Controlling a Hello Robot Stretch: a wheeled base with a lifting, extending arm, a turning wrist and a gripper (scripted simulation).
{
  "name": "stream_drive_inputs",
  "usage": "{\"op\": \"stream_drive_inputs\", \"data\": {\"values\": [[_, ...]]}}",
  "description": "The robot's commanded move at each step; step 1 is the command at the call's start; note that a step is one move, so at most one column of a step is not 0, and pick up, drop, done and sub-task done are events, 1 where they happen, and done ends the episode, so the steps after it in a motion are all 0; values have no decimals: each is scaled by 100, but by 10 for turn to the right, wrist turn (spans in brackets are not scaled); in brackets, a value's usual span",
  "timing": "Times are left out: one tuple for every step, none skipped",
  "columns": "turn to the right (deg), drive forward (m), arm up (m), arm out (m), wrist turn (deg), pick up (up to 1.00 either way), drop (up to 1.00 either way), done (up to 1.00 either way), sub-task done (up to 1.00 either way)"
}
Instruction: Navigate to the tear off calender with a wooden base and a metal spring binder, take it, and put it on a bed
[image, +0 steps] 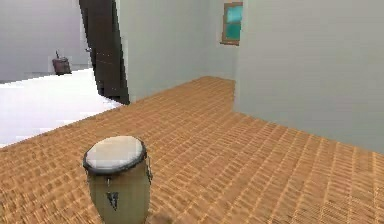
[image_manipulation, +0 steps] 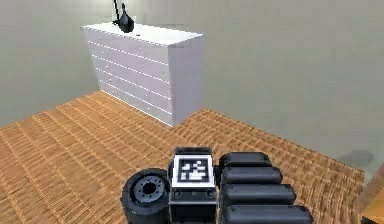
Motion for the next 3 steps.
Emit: {"op": "stream_drive_inputs", "data": {"values": [[-390,0,0,0,0,0,0,0,0],[0,30,0,0,0,0,0,0,0],[-450,0,0,0,0,0,0,0,0]]}}
